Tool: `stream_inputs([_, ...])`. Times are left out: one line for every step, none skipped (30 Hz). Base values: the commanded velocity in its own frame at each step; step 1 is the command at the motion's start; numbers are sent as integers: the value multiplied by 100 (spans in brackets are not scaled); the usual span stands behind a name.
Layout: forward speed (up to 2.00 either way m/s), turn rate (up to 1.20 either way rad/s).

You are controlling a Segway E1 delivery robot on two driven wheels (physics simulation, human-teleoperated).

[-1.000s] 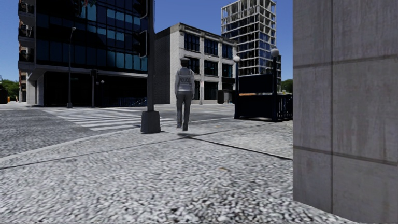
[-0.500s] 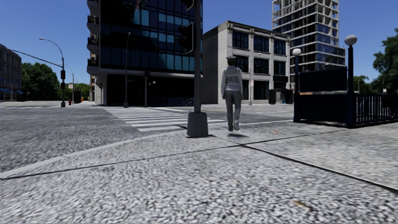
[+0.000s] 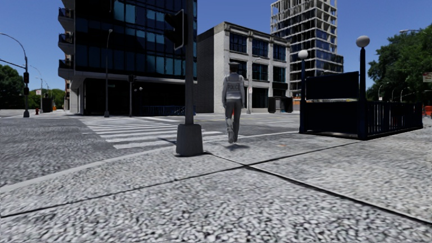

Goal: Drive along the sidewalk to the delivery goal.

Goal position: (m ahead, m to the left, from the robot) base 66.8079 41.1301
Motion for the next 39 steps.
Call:
stream_inputs([111,-50])
stream_inputs([111,-50])
stream_inputs([111,-50])
stream_inputs([110,-50])
stream_inputs([110,-50])
stream_inputs([110,-50])
stream_inputs([110,-37])
stream_inputs([110,-11])
stream_inputs([111,0])
stream_inputs([111,0])
stream_inputs([112,0])
stream_inputs([113,0])
stream_inputs([114,0])
stream_inputs([114,0])
stream_inputs([115,0])
stream_inputs([115,0])
stream_inputs([115,0])
stream_inputs([115,0])
stream_inputs([115,0])
stream_inputs([115,0])
stream_inputs([115,0])
stream_inputs([115,0])
stream_inputs([115,0])
stream_inputs([115,0])
stream_inputs([116,0])
stream_inputs([117,0])
stream_inputs([117,0])
stream_inputs([117,0])
stream_inputs([117,0])
stream_inputs([117,0])
stream_inputs([117,0])
stream_inputs([117,0])
stream_inputs([117,0])
stream_inputs([117,0])
stream_inputs([117,0])
stream_inputs([117,0])
stream_inputs([117,0])
stream_inputs([117,2])
stream_inputs([117,2])
